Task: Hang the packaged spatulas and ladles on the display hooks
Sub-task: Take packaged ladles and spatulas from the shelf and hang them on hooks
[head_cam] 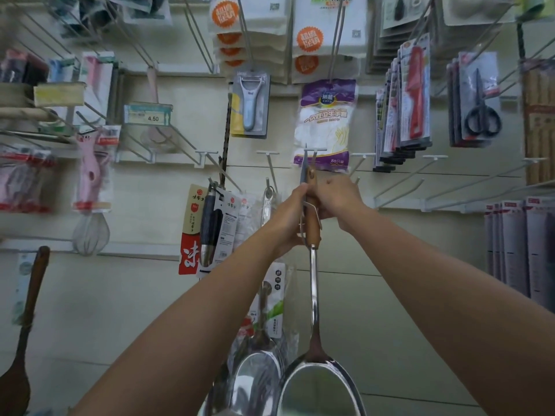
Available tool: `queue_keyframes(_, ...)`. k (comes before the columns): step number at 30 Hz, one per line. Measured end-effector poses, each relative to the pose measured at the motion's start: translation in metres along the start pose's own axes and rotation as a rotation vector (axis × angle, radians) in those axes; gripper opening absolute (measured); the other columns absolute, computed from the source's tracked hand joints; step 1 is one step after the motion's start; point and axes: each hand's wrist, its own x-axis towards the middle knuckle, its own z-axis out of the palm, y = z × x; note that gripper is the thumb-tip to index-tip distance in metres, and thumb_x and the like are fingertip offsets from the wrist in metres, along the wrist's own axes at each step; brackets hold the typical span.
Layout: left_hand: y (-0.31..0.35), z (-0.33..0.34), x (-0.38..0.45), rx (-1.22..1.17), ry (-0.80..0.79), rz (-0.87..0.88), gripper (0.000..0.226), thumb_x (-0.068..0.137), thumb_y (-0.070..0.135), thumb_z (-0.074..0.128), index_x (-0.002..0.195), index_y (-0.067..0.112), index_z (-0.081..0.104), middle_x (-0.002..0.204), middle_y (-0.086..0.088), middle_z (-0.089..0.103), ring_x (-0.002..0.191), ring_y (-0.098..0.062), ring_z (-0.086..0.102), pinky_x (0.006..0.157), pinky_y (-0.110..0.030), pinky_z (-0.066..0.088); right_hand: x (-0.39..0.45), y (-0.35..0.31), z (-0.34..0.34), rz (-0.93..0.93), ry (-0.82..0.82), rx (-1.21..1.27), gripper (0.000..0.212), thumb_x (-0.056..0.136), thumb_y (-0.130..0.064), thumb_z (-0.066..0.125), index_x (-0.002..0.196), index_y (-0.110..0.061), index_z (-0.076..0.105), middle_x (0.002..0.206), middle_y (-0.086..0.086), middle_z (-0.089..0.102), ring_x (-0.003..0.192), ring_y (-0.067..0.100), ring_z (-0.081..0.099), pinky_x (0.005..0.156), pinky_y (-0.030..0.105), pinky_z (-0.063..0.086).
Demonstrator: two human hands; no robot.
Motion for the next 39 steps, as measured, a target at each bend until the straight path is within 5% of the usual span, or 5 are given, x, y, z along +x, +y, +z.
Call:
queue_keyframes(12, -0.025, 0.001, 0.037, 0.105, 0.098, -0.072, 0.036, 0.101, 0.030, 0.029, 0.081, 0.013, 0.053, 0.075, -0.011, 0.058, 0.077, -0.026, 0.057, 0.080, -0.041, 0.048, 0.039, 0.042, 0.033, 0.106, 0.013, -0.138, 0.032, 0.082, -0.030, 0.069, 0.093, -0.001, 0.067, 0.093, 0.018, 0.069, 0.081, 0.033, 0.069, 0.080, 0.041, 0.058)
queue_keyframes(16, -0.040, 0.005, 0.051, 0.297, 0.218, -0.071, 0.029, 0.099, 0.017, 0.033, 0.081, 0.008, 0.053, 0.073, -0.008, 0.054, 0.061, -0.016, 0.047, 0.056, -0.025, 0.038, 0.041, 0.055, 0.038, 0.119, -0.034, -0.142, 0.023, 0.085, -0.022, 0.067, 0.097, -0.003, 0.069, 0.098, 0.015, 0.069, 0.087, 0.026, 0.064, 0.080, 0.032, 0.054)
queue_keyframes(25, -0.048, 0.012, 0.032, 0.380, 0.315, 0.007, 0.027, 0.085, 0.003, 0.052, 0.111, -0.004, 0.050, 0.100, -0.020, 0.061, 0.087, -0.029, 0.063, 0.063, -0.034, 0.051, 0.015, 0.084, 0.019, 0.119, -0.138, -0.051, 0.022, 0.085, -0.018, 0.067, 0.102, -0.008, 0.059, 0.105, 0.009, 0.056, 0.107, 0.027, 0.058, 0.085, 0.035, 0.054)
queue_keyframes(32, -0.060, 0.039, -0.006, 0.632, 0.501, 0.191, 0.021, 0.089, 0.015, 0.052, 0.109, 0.011, 0.052, 0.124, -0.011, 0.034, 0.111, -0.022, 0.040, 0.086, -0.025, 0.036, -0.016, 0.101, -0.004, 0.173, -0.161, 0.013, 0.028, 0.087, -0.015, 0.064, 0.112, -0.004, 0.058, 0.114, 0.014, 0.061, 0.105, 0.025, 0.061, 0.080, 0.035, 0.055)
queue_keyframes(39, -0.109, 0.064, -0.045, 0.444, 0.261, 0.062, 0.019, 0.089, 0.010, 0.049, 0.087, 0.006, 0.067, 0.070, -0.003, 0.063, 0.059, -0.014, 0.058, 0.053, -0.020, 0.047, -0.063, 0.156, -0.032, 0.278, -0.197, 0.047, 0.027, 0.088, -0.013, 0.064, 0.111, -0.003, 0.058, 0.103, 0.012, 0.059, 0.089, 0.022, 0.060, 0.079, 0.038, 0.056)
